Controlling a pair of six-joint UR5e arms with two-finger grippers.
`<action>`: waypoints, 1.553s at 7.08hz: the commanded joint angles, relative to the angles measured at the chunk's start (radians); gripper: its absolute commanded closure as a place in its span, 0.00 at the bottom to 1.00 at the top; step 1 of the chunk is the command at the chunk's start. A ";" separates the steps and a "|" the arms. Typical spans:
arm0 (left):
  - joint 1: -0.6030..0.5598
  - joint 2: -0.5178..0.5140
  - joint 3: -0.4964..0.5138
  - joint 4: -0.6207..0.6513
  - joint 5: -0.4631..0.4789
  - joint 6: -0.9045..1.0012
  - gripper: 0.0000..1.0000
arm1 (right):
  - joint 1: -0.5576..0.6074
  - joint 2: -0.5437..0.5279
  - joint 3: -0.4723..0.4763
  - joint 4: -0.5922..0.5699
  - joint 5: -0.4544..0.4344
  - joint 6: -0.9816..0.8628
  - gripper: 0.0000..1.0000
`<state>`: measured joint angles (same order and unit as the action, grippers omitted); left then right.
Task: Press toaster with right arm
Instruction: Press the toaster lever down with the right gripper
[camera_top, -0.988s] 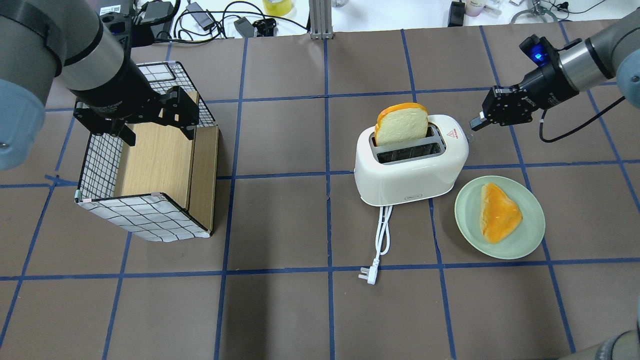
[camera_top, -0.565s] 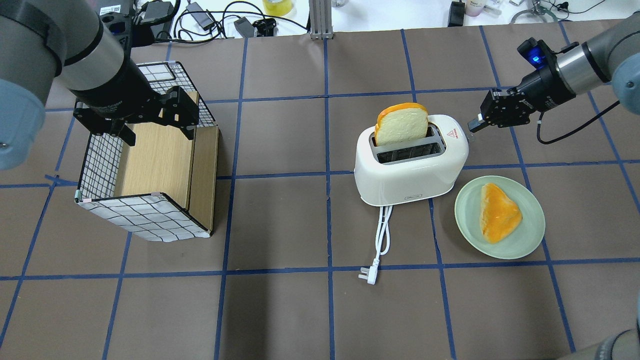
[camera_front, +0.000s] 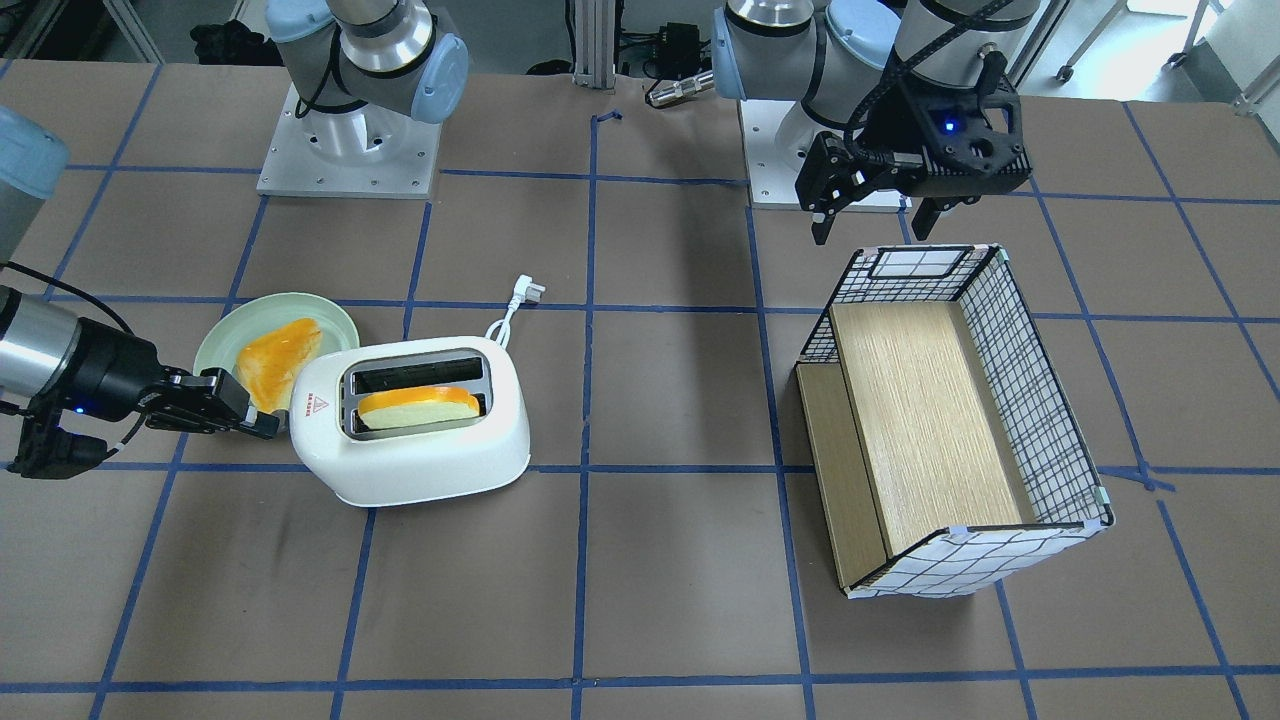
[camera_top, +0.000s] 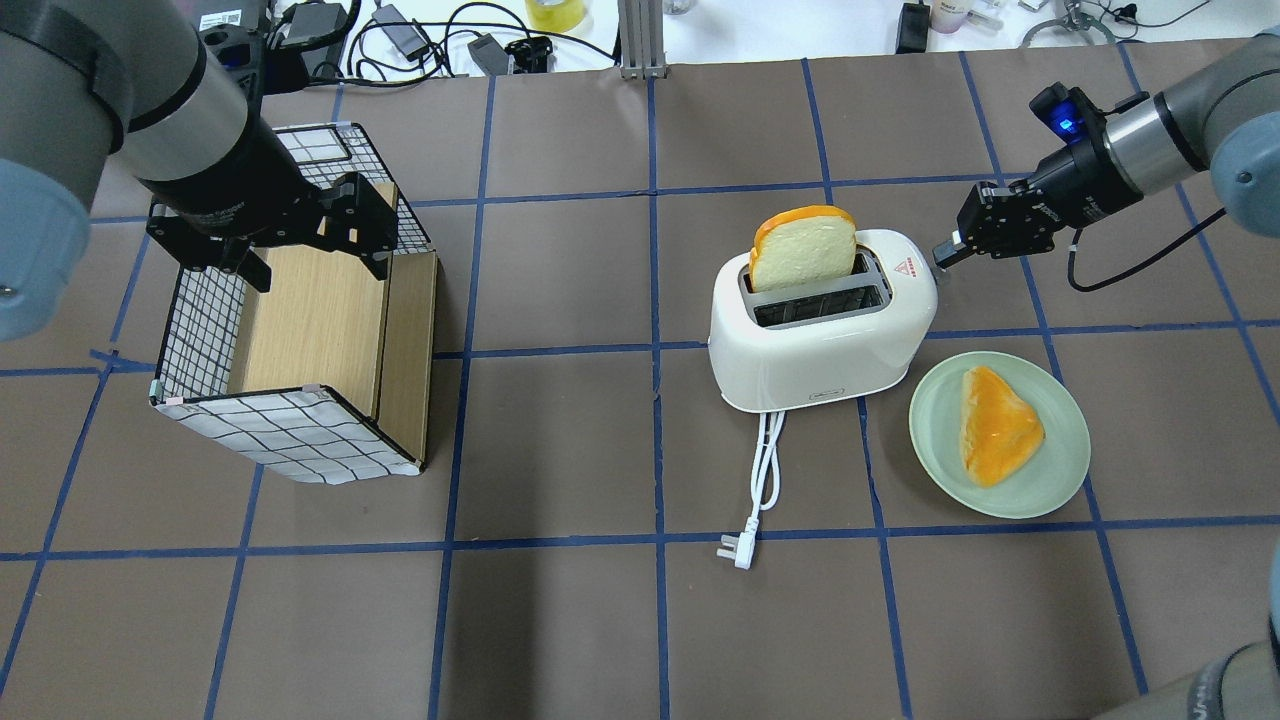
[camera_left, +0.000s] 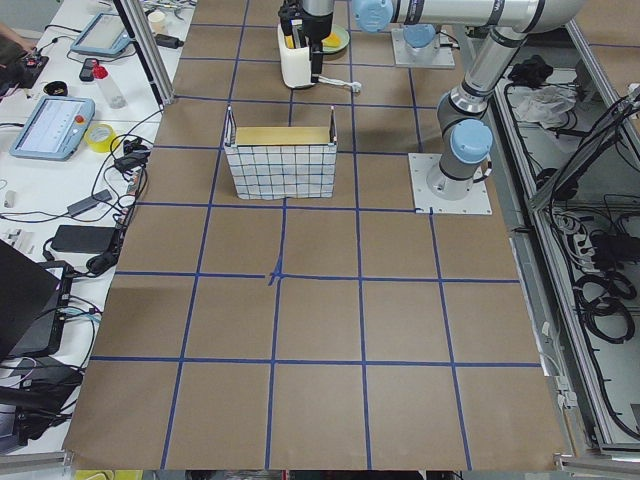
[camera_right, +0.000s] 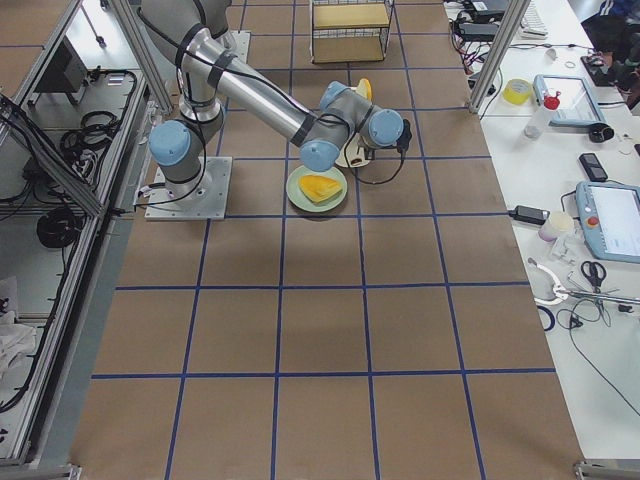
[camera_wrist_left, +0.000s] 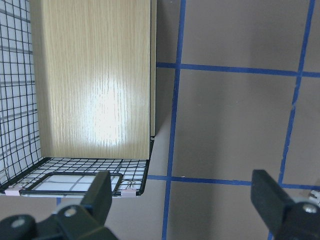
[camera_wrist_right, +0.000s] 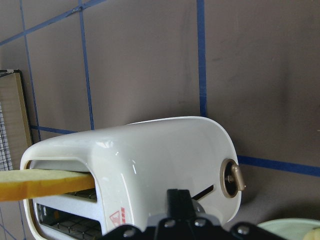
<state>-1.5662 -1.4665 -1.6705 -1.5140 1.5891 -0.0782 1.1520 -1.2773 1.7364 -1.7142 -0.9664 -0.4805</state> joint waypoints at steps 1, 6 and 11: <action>0.000 0.000 0.000 0.000 0.000 0.000 0.00 | 0.000 0.003 0.000 0.001 0.000 -0.003 1.00; 0.000 0.000 0.000 0.000 0.000 0.000 0.00 | 0.000 0.018 0.017 -0.008 -0.005 -0.012 1.00; 0.000 0.000 0.000 0.000 -0.001 0.000 0.00 | 0.000 0.047 0.019 -0.027 -0.014 -0.012 1.00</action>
<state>-1.5662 -1.4665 -1.6705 -1.5140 1.5888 -0.0782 1.1515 -1.2406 1.7552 -1.7287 -0.9793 -0.4936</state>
